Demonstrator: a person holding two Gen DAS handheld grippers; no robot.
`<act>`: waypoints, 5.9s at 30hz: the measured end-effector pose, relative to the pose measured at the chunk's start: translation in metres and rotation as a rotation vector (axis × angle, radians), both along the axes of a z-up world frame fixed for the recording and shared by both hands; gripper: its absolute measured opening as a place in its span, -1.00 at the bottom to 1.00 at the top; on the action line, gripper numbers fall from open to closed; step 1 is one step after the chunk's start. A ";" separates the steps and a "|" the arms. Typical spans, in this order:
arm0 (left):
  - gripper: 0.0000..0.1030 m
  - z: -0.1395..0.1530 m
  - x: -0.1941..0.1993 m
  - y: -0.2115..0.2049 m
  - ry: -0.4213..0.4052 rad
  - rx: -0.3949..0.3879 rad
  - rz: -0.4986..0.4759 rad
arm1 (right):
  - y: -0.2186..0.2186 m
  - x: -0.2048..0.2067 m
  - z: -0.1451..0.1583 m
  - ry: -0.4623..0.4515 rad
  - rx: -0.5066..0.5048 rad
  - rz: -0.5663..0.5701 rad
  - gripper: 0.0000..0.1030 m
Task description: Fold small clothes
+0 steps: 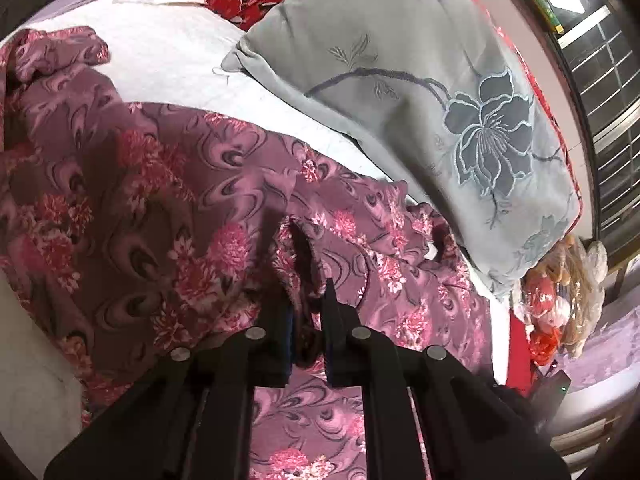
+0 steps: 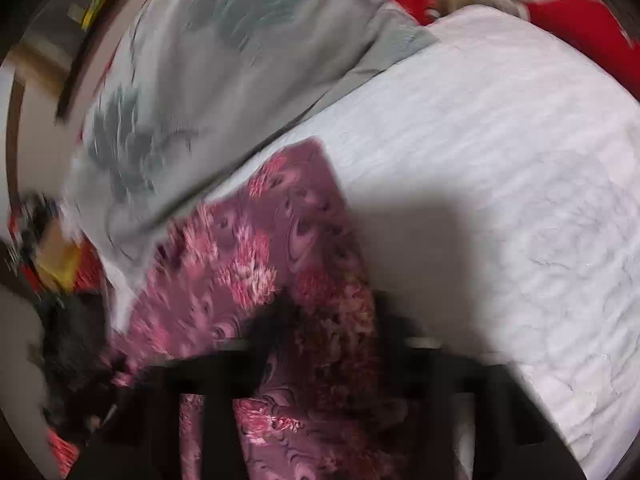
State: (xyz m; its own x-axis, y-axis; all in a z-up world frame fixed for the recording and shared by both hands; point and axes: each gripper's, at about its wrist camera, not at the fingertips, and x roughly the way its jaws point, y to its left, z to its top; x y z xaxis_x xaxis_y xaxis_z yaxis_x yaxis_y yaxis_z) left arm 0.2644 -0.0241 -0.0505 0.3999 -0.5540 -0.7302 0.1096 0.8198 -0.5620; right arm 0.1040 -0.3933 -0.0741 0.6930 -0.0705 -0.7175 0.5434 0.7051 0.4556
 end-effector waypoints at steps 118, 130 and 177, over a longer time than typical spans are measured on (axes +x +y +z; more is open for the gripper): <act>0.42 -0.022 -0.017 0.043 0.118 -0.196 0.002 | 0.157 0.152 0.021 -0.026 0.245 0.352 0.51; 0.48 -0.023 -0.014 0.049 0.107 -0.236 0.004 | 0.113 0.040 0.027 -0.190 0.043 0.197 -0.80; 0.37 -0.014 -0.057 -0.023 0.091 0.361 -0.277 | 0.026 -0.030 -0.017 0.063 0.064 0.136 -0.48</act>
State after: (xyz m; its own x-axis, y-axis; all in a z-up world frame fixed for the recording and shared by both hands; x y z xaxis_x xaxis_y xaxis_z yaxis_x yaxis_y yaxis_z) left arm 0.2073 -0.0470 -0.0642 0.1979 -0.3348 -0.9213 0.3156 0.9116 -0.2635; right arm 0.0743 -0.3670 -0.0907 0.6462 0.0685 -0.7601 0.4739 0.7446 0.4700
